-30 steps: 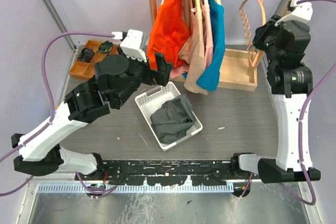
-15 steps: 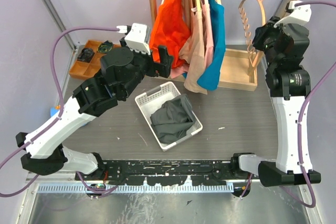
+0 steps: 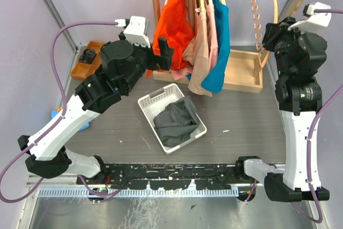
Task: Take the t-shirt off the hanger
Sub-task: Place the hanger on the clothesline.
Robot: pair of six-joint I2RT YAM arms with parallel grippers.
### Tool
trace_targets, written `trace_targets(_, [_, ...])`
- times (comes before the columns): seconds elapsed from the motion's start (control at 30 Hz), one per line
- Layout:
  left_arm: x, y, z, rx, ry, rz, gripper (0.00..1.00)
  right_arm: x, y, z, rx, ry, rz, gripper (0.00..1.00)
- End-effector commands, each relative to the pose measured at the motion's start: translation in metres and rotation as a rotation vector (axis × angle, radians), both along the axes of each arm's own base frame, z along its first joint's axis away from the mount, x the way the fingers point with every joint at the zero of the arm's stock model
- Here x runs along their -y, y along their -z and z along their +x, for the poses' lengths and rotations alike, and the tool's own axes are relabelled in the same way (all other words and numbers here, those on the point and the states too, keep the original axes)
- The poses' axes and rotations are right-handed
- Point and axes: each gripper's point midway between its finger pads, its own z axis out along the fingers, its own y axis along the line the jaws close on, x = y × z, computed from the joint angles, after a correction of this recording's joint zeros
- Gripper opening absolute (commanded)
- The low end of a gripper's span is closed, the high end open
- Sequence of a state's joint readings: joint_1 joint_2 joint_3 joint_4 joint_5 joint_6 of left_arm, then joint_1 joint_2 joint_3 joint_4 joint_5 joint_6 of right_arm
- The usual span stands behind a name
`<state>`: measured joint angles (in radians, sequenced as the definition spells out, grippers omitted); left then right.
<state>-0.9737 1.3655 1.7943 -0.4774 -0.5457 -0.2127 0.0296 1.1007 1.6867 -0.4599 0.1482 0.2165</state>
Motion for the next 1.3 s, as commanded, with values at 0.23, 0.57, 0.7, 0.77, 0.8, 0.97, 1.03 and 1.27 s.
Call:
trace_targets(0.23, [-0.012, -0.029, 0.014, 0.056, -0.007, -0.041, 0.98, 0.006, -0.044, 0.016, 0.136, 0.032, -0.014, 0.01])
trace_targets(0.57, [-0.021, -0.031, 0.027, 0.053, -0.02, -0.037, 0.98, 0.013, -0.034, 0.032, 0.106, 0.069, -0.037, 0.01])
trace_targets(0.7, [-0.022, -0.031, 0.029, 0.051, -0.02, -0.038, 0.98, 0.016, -0.027, 0.036, 0.086, 0.082, -0.051, 0.0])
trace_targets(0.77, [-0.023, -0.031, 0.029, 0.051, -0.023, -0.039, 0.98, 0.018, -0.023, 0.037, 0.077, 0.088, -0.052, 0.01])
trace_targets(0.8, [-0.023, -0.03, 0.03, 0.049, -0.024, -0.037, 0.98, 0.019, -0.02, 0.038, 0.07, 0.09, -0.051, 0.01])
trace_targets(0.97, [-0.025, -0.028, 0.03, 0.042, -0.026, -0.038, 0.98, 0.022, -0.004, 0.042, 0.032, 0.098, -0.048, 0.01])
trace_targets(1.03, [-0.025, -0.028, 0.03, 0.04, -0.025, -0.039, 0.98, 0.024, 0.002, 0.043, 0.021, 0.103, -0.045, 0.01])
trace_targets(1.27, [-0.026, -0.028, 0.031, 0.037, -0.023, -0.038, 0.98, 0.027, 0.009, 0.046, 0.004, 0.107, -0.019, 0.01])
